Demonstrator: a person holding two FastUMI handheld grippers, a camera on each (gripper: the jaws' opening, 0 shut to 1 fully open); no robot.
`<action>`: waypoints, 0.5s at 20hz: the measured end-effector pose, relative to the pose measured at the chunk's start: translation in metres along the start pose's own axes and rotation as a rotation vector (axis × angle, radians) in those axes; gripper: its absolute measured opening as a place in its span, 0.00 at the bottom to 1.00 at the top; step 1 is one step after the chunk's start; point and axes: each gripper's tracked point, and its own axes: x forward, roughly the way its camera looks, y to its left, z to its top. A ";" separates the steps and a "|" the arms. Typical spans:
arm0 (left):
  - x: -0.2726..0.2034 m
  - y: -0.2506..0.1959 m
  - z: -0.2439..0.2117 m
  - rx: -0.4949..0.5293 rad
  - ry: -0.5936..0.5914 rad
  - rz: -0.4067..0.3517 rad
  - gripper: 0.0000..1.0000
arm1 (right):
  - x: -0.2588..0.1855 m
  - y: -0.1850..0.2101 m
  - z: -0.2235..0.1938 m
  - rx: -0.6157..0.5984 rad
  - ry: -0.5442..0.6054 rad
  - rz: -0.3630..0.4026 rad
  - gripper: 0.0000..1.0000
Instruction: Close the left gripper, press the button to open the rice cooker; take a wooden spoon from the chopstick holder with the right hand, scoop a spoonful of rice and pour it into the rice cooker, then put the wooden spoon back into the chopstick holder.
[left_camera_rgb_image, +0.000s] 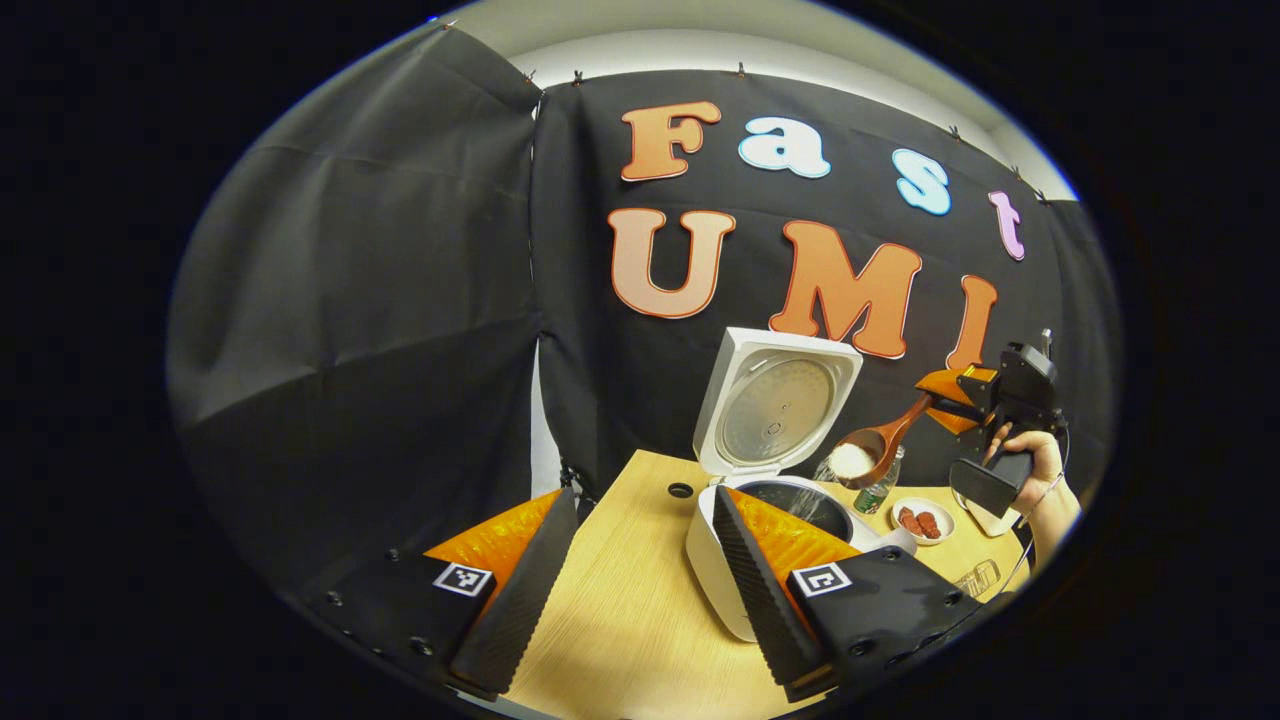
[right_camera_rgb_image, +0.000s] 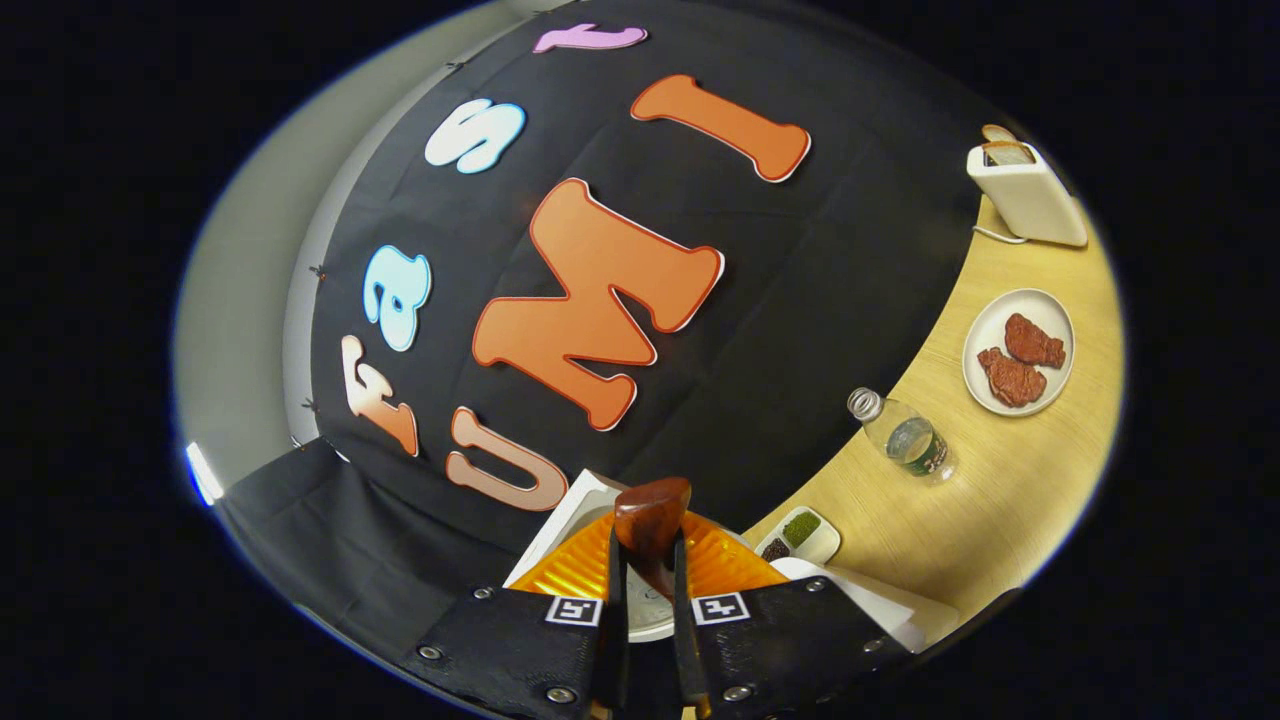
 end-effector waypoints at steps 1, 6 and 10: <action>-0.001 0.000 0.001 0.000 -0.002 0.000 0.93 | -0.001 0.002 0.000 -0.013 -0.001 0.004 0.18; -0.002 -0.003 0.004 -0.005 -0.017 -0.011 0.93 | -0.004 0.011 0.006 -0.106 -0.020 0.022 0.18; -0.004 -0.002 0.002 0.003 -0.017 -0.011 0.93 | -0.004 0.020 0.010 -0.172 -0.037 0.040 0.18</action>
